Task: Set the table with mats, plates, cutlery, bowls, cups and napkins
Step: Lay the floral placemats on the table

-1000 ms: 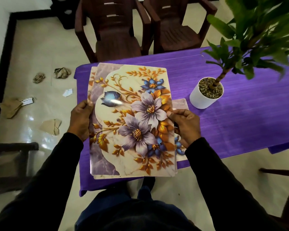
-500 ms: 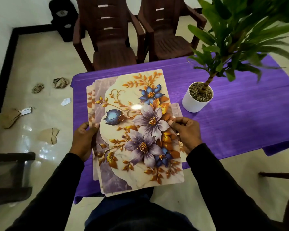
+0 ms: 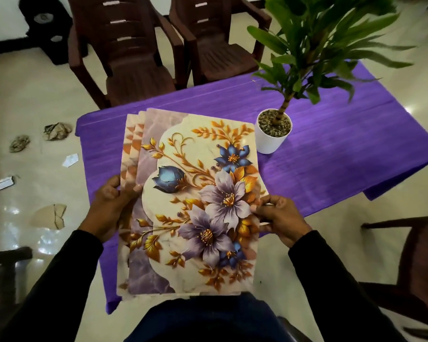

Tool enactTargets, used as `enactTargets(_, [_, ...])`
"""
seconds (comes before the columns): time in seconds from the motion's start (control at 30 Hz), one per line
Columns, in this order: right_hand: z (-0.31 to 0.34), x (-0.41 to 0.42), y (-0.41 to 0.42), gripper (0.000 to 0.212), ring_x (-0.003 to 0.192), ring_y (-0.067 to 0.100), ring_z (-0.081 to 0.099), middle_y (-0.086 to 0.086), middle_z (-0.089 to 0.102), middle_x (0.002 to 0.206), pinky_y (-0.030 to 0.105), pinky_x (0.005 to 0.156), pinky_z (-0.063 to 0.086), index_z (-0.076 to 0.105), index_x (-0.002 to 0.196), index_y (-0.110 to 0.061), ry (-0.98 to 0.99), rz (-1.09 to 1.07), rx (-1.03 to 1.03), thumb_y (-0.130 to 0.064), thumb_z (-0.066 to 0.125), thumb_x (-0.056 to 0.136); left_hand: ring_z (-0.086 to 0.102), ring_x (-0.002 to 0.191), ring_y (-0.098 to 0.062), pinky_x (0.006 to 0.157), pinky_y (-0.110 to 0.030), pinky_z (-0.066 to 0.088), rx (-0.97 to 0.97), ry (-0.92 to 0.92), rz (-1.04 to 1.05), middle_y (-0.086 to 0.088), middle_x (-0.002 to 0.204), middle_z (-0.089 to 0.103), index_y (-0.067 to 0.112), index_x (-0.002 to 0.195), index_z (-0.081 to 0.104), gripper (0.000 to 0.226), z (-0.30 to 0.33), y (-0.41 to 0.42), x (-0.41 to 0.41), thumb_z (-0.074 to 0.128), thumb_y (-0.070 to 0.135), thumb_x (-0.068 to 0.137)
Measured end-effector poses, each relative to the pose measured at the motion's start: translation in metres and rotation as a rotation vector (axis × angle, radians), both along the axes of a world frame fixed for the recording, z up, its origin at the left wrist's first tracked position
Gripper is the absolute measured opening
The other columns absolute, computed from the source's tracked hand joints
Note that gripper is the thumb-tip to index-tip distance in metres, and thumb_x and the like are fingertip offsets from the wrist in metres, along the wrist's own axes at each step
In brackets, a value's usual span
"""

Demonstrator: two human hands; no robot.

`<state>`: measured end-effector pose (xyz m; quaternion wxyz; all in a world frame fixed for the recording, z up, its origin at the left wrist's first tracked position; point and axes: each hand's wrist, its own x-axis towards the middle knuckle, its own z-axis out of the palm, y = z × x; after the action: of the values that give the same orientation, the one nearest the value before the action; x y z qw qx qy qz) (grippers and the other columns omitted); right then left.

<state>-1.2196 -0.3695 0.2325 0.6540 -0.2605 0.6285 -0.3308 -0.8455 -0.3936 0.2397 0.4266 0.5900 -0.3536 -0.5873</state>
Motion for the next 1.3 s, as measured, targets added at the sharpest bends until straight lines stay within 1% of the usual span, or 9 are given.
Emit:
enactTargets(0.13, [-0.005, -0.028, 0.022, 0.017, 0.063, 0.020, 0.064, 0.010, 0.065, 0.077, 0.042, 0.070, 0.057, 0.065, 0.093, -0.009, 0.033, -0.026, 0.015, 0.000, 0.072, 0.082, 0.074, 0.098, -0.028, 0.076, -0.036, 0.063, -0.035, 0.076, -0.180, -0.017, 0.112, 0.074, 0.019, 0.114, 0.070, 0.054, 0.011, 0.004, -0.021, 0.089, 0.040, 0.069])
enactTargets(0.23, [-0.004, -0.052, 0.038, 0.019, 0.060, 0.019, 0.063, 0.009, 0.065, 0.074, 0.036, 0.068, 0.054, 0.065, 0.095, -0.009, 0.015, -0.027, 0.031, -0.001, 0.073, 0.080, 0.073, 0.099, -0.031, 0.078, -0.036, 0.063, -0.079, 0.081, -0.240, -0.023, 0.113, 0.072, 0.017, 0.111, 0.071, 0.030, 0.019, 0.012, -0.044, 0.077, 0.023, 0.081])
enactTargets(0.33, [0.003, -0.081, 0.046, 0.023, 0.055, 0.017, 0.063, 0.009, 0.065, 0.070, 0.034, 0.063, 0.053, 0.065, 0.094, -0.008, -0.033, -0.025, 0.047, 0.000, 0.074, 0.074, 0.074, 0.096, -0.028, 0.076, -0.037, 0.063, -0.113, 0.091, -0.270, -0.016, 0.108, 0.075, 0.023, 0.107, 0.073, 0.045, 0.030, 0.020, -0.074, 0.088, 0.044, 0.070])
enactTargets(0.43, [0.005, -0.116, 0.047, 0.025, 0.057, 0.018, 0.063, 0.010, 0.065, 0.075, 0.034, 0.060, 0.054, 0.066, 0.094, -0.007, -0.046, -0.025, 0.046, 0.000, 0.075, 0.072, 0.074, 0.078, -0.017, 0.062, -0.025, 0.059, -0.156, 0.070, -0.265, -0.005, 0.092, 0.077, 0.028, 0.096, 0.076, 0.011, 0.042, 0.022, -0.113, 0.076, 0.028, 0.085])
enactTargets(0.7, [-0.002, -0.226, 0.044, 0.021, 0.066, 0.024, 0.067, 0.019, 0.065, 0.092, 0.035, 0.056, 0.058, 0.063, 0.102, -0.001, -0.062, -0.096, 0.050, 0.003, 0.067, 0.082, 0.071, 0.106, -0.033, 0.086, -0.044, 0.060, -0.180, 0.009, -0.291, -0.012, 0.112, 0.075, 0.006, 0.118, 0.069, 0.023, 0.066, 0.012, -0.238, 0.061, 0.011, 0.098])
enactTargets(0.93, [-0.009, -0.314, 0.028, 0.082, 0.063, 0.024, 0.069, 0.016, 0.070, 0.087, 0.035, 0.052, 0.057, 0.067, 0.097, -0.004, -0.105, -0.110, 0.017, -0.037, 0.100, 0.029, 0.072, 0.102, -0.031, 0.089, -0.056, 0.057, -0.233, -0.074, -0.281, -0.010, 0.107, 0.077, 0.013, 0.109, 0.073, 0.016, 0.074, -0.011, -0.338, 0.064, 0.015, 0.097])
enactTargets(1.07, [-0.014, -0.347, 0.010, 0.071, 0.063, 0.023, 0.068, 0.015, 0.070, 0.086, 0.035, 0.053, 0.058, 0.067, 0.098, -0.004, -0.112, -0.129, 0.006, -0.034, 0.098, 0.042, 0.072, 0.100, -0.036, 0.086, -0.055, 0.056, -0.269, -0.103, -0.273, -0.012, 0.104, 0.077, 0.010, 0.108, 0.073, 0.014, 0.076, -0.024, -0.378, 0.063, 0.012, 0.098])
enactTargets(1.2, [-0.025, -0.364, -0.019, 0.014, 0.069, 0.025, 0.067, 0.016, 0.070, 0.090, 0.039, 0.062, 0.057, 0.068, 0.094, -0.006, -0.116, -0.160, 0.039, -0.009, 0.071, 0.081, 0.070, 0.079, -0.005, 0.065, -0.019, 0.052, -0.311, -0.136, -0.278, 0.008, 0.085, 0.076, 0.015, 0.097, 0.072, 0.013, 0.081, -0.041, -0.411, 0.061, 0.007, 0.098])
enactTargets(1.3, [-0.031, -0.370, -0.039, 0.011, 0.074, 0.027, 0.067, 0.015, 0.070, 0.094, 0.041, 0.065, 0.057, 0.070, 0.096, -0.007, -0.114, -0.192, 0.057, -0.006, 0.067, 0.084, 0.072, 0.091, -0.012, 0.072, -0.028, 0.057, -0.366, -0.160, -0.328, 0.000, 0.097, 0.078, 0.010, 0.106, 0.073, 0.014, 0.088, -0.062, -0.430, 0.061, 0.009, 0.098])
